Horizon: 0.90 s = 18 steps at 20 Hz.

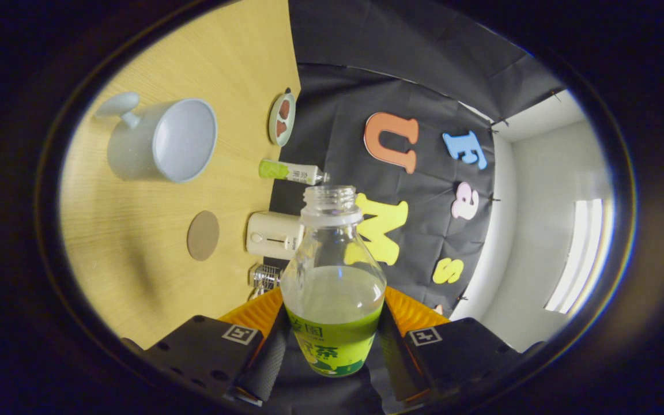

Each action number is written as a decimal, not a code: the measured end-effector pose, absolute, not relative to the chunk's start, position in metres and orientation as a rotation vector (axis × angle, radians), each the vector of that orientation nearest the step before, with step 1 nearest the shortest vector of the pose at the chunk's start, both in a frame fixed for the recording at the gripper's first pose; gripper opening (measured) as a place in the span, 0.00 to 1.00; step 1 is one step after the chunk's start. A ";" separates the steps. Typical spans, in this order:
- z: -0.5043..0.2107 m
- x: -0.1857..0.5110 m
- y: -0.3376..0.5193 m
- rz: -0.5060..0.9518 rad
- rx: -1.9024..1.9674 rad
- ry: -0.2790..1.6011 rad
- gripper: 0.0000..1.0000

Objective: Take the bottle from table, then pour the juice into the cup, finally place the bottle on the coaster

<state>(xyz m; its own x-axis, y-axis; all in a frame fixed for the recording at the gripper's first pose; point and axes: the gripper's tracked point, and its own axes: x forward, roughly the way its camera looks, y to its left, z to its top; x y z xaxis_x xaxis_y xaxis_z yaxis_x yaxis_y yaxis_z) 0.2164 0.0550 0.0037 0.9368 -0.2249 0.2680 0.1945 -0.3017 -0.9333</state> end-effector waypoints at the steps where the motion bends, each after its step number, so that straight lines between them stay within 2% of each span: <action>1: 0.003 0.217 0.056 -0.414 -1.841 0.023 0.80; 12: -0.002 0.231 0.047 -0.451 -1.905 0.112 0.80; 18: -0.001 0.230 0.051 -0.452 -1.932 0.103 0.80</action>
